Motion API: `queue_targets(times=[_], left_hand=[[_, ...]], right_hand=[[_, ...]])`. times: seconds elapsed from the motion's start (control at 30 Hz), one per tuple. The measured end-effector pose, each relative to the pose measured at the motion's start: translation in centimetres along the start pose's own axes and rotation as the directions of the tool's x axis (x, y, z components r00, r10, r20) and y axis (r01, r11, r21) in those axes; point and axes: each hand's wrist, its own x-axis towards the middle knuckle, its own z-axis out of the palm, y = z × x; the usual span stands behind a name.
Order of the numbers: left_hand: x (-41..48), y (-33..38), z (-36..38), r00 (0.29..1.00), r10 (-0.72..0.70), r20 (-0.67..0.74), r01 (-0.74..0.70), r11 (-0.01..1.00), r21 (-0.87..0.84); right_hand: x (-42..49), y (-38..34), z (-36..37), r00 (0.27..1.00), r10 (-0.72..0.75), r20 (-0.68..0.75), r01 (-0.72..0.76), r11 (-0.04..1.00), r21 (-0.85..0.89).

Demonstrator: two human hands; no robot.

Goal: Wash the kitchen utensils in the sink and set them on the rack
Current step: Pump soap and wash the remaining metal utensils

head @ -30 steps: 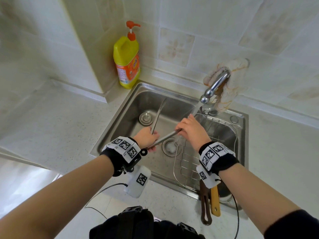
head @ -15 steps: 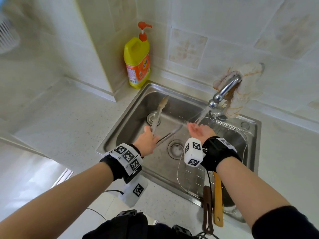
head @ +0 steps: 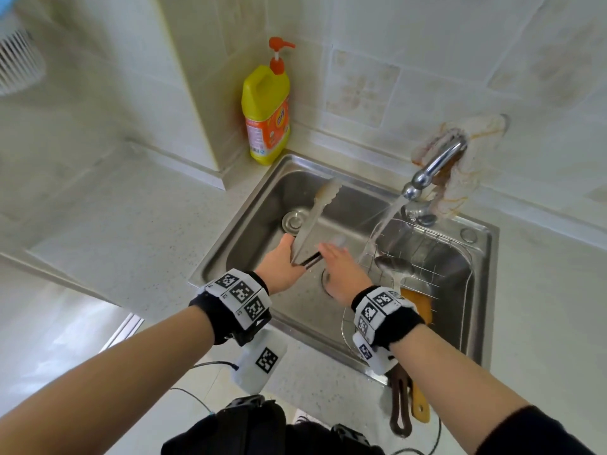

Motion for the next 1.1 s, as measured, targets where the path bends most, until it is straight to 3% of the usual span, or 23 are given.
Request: queue_targets(times=[0.1, 0.2, 0.33, 0.47, 0.63, 0.73, 0.87, 1.0, 1.1], left_hand=[[-0.5, 0.6, 0.2, 0.999, 0.049, 0.022, -0.051, 0.995, 0.081], [-0.7, 0.8, 0.2, 0.996, 0.083, 0.045, -0.089, 0.984, 0.151], [-0.5, 1.3, 0.7, 0.990, 0.110, 0.085, -0.124, 0.972, 0.198], [0.1, 2.1, 0.5, 0.988, 0.132, 0.083, -0.146, 0.969, 0.199], [0.6, 2.7, 0.4, 0.982, 0.145, 0.123, -0.167, 0.967, 0.190], [1.1, 2.5, 0.1, 0.983, 0.130, 0.129, -0.157, 0.962, 0.224], [0.9, 2.2, 0.1, 0.982, 0.124, 0.141, -0.153, 0.963, 0.220], [0.9, 2.2, -0.3, 0.988, 0.119, 0.095, -0.137, 0.968, 0.212], [1.1, 2.5, -0.5, 0.990, 0.121, 0.076, -0.136, 0.963, 0.232]], right_hand=[[0.2, 1.1, -0.6, 0.992, 0.120, 0.040, -0.112, 0.981, -0.161], [-0.4, 1.5, 0.0, 0.994, 0.106, 0.034, -0.101, 0.986, -0.130], [-0.9, 3.8, -0.8, 0.975, 0.211, 0.069, -0.185, 0.944, -0.272], [-0.6, 3.0, -0.8, 0.989, 0.128, 0.076, -0.114, 0.980, -0.164], [-0.2, 5.0, -1.6, 0.979, 0.195, 0.062, -0.171, 0.945, -0.277], [-0.4, 4.2, -0.6, 0.986, 0.118, 0.115, -0.098, 0.982, -0.164], [0.6, 7.7, -0.6, 0.972, 0.226, 0.064, -0.212, 0.962, -0.174], [1.5, 7.7, -2.0, 0.902, 0.423, -0.084, -0.406, 0.899, 0.165], [2.8, 8.3, -3.2, 0.807, 0.579, -0.119, -0.466, 0.747, 0.473]])
